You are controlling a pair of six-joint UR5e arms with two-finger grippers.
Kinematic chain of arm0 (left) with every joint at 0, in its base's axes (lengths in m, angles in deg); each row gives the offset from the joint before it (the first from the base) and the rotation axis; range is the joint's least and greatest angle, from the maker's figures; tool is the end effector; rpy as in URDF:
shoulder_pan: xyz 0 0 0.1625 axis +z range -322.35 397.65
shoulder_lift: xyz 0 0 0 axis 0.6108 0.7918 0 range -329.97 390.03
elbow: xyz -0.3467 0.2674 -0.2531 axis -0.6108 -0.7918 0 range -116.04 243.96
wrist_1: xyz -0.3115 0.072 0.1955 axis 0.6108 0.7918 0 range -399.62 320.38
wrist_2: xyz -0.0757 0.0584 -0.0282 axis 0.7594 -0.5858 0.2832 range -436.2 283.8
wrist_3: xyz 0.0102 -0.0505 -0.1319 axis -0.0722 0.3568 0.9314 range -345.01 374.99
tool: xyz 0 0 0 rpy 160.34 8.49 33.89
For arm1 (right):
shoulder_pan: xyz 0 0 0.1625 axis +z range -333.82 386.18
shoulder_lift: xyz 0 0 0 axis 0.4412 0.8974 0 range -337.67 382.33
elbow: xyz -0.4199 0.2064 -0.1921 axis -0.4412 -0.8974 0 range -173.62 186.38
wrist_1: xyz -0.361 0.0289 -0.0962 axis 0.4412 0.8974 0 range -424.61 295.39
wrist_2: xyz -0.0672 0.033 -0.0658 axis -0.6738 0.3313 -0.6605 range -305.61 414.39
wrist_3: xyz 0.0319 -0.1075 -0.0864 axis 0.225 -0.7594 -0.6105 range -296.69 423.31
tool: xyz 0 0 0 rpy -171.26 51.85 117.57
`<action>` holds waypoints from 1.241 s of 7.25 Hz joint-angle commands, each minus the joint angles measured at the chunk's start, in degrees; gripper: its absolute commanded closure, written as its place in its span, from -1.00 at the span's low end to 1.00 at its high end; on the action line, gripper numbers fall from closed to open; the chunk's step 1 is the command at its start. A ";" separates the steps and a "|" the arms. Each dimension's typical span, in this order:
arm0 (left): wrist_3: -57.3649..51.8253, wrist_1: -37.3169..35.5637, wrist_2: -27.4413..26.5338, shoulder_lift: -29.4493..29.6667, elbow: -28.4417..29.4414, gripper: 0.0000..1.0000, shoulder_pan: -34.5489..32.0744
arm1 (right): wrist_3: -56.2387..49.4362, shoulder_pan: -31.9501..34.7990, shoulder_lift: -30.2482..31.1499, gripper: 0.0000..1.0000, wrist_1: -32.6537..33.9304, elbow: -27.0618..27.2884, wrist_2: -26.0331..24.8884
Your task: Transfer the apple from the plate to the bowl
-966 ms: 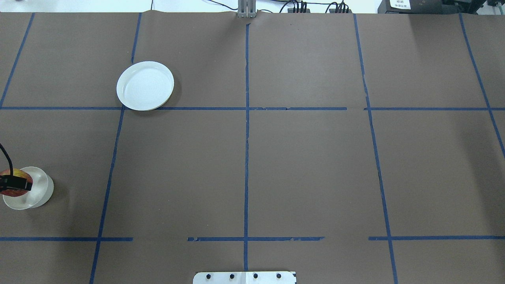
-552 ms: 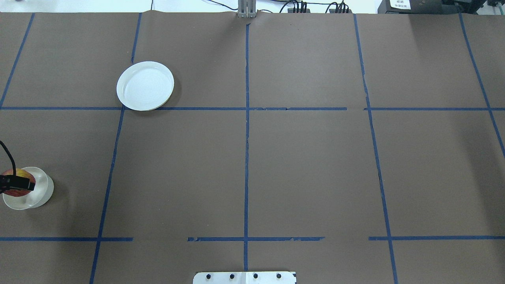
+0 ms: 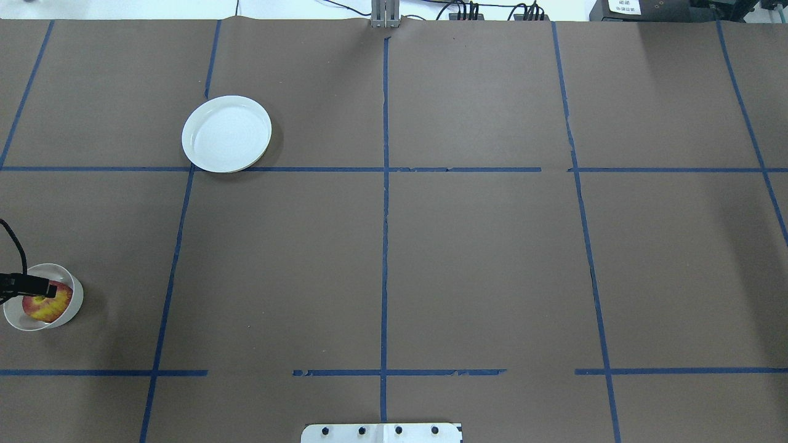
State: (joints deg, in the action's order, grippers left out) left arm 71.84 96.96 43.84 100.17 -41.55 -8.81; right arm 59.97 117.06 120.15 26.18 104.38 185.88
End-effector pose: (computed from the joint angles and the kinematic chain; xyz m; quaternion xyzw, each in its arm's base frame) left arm 0.1846 -0.2848 0.6885 0.0369 0.4221 -0.0117 0.9057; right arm 0.0455 -0.3791 0.7697 0.0080 -0.3541 -0.0182 0.9350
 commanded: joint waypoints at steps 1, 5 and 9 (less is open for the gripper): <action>-0.16 -0.09 0.62 -0.09 -1.27 -1.00 -1.00 | 0.00 0.00 0.00 -1.00 0.00 0.00 0.00; -12.92 -2.97 10.91 -1.40 -2.16 -1.00 -12.05 | 0.00 0.00 0.00 -1.00 0.00 0.00 0.00; -58.86 -35.31 10.73 2.17 -3.91 -1.00 -38.02 | 0.00 0.00 0.00 -1.00 0.00 0.00 0.00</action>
State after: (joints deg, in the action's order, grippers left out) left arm 26.53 73.22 54.62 100.14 -44.90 -37.80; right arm 59.97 117.06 120.15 26.18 104.38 185.88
